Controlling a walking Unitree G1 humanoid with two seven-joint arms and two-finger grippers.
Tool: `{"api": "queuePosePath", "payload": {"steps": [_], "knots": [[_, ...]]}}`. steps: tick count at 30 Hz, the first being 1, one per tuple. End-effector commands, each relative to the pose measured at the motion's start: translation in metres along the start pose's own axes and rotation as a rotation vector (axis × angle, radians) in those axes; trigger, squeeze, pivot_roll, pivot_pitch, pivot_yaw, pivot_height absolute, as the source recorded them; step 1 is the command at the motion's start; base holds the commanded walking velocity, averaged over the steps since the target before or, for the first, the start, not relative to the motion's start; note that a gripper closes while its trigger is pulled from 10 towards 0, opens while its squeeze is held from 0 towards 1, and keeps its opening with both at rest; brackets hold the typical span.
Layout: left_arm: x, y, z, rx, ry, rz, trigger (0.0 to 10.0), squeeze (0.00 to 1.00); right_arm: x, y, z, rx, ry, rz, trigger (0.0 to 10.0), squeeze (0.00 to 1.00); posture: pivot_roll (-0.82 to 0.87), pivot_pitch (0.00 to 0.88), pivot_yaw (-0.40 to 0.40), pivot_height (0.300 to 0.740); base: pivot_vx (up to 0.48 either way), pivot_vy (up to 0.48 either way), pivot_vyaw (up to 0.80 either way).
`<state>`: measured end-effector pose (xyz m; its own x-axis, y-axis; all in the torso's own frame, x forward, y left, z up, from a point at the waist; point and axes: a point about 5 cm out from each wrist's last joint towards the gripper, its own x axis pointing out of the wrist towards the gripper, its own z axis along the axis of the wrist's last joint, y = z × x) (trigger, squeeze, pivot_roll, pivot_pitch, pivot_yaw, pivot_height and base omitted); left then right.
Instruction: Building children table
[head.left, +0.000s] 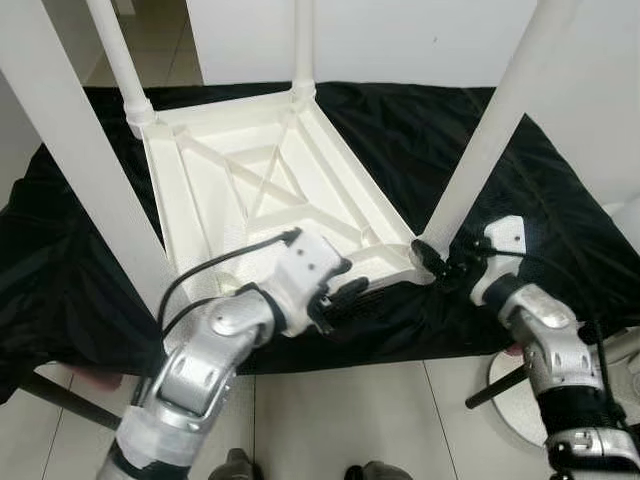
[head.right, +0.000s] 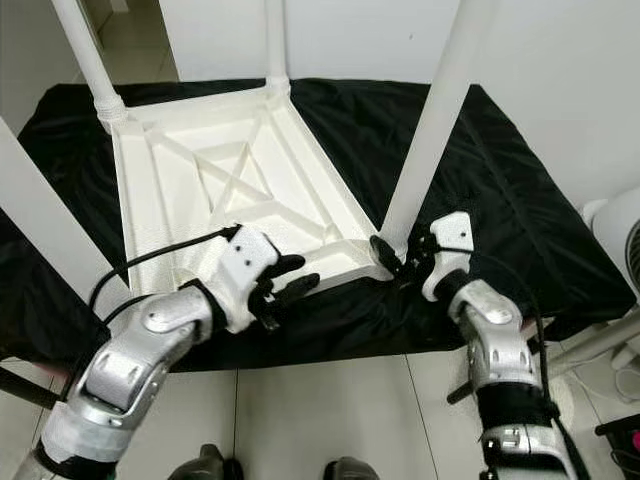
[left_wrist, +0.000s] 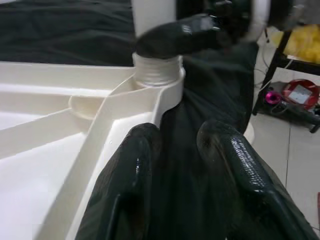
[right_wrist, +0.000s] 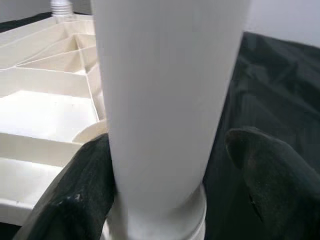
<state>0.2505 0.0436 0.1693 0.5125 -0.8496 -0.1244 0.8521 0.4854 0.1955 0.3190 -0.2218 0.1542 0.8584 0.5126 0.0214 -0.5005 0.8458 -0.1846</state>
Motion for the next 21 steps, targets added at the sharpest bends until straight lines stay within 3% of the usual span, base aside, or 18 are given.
{"api": "queuePosePath", "payload": {"steps": [1, 8, 9, 10, 11, 12, 13, 14, 21], "knots": [[-0.001, 0.002, 0.003, 0.032, -0.012, 0.088, 10.0, 0.0, -0.001, -0.003, -0.001, -0.009, 0.009, 0.02, 10.0, 0.0, -0.09, 0.072, 0.007, 0.74, 0.0, 0.0, 0.0], [0.001, 0.003, 0.009, 0.054, -0.045, 0.12, 10.0, 0.0, 0.009, -0.007, 0.004, -0.036, 0.02, 0.1, 10.0, 0.0, -0.08, 0.068, 0.005, 0.74, 0.0, 0.0, 0.0], [0.002, 0.004, 0.009, 0.053, -0.045, 0.132, 10.0, 0.0, 0.011, -0.006, 0.004, -0.031, 0.027, 0.129, 8.0, 0.0, -0.08, 0.067, 0.001, 0.74, 0.0, 0.0, 0.0], [0.003, 0.004, 0.01, 0.055, -0.046, 0.144, 10.0, 0.0, 0.014, -0.005, 0.003, -0.036, 0.035, 0.152, 6.7, 0.0, -0.08, 0.066, 0.0, 0.74, 0.0, 0.0, 0.0], [0.004, 0.004, 0.01, 0.05, -0.042, 0.155, 10.0, 0.0, 0.016, -0.003, 0.001, -0.029, 0.041, 0.17, 3.8, 0.0, -0.07, 0.065, -0.004, 0.74, 0.0, 0.0, 0.0], [0.005, 0.004, 0.01, 0.051, -0.042, 0.162, 10.0, 0.0, 0.018, -0.001, 0.0, -0.026, 0.044, 0.178, 3.2, 0.0, -0.07, 0.065, -0.004, 0.74, 0.0, 0.0, 0.0], [0.005, 0.004, 0.01, 0.051, -0.042, 0.162, 10.0, 0.0, 0.018, -0.001, 0.0, -0.026, 0.044, 0.178, 3.2, 0.0, -0.07, 0.065, -0.004, 0.74, 0.0, 0.0, 0.0], [0.005, 0.003, 0.011, 0.057, -0.046, 0.171, 10.0, 0.0, 0.019, 0.002, -0.003, -0.021, 0.048, 0.189, 0.0, 0.0, -0.07, 0.062, -0.008, 0.74, 0.0, 0.0, 0.0], [0.008, 0.005, 0.011, 0.098, -0.035, 0.236, 10.0, 0.0, 0.02, 0.016, -0.019, 0.021, 0.069, 0.194, 0.0, 0.0, -0.07, 0.053, -0.02, 0.74, 0.0, 0.0, 0.0]]}}
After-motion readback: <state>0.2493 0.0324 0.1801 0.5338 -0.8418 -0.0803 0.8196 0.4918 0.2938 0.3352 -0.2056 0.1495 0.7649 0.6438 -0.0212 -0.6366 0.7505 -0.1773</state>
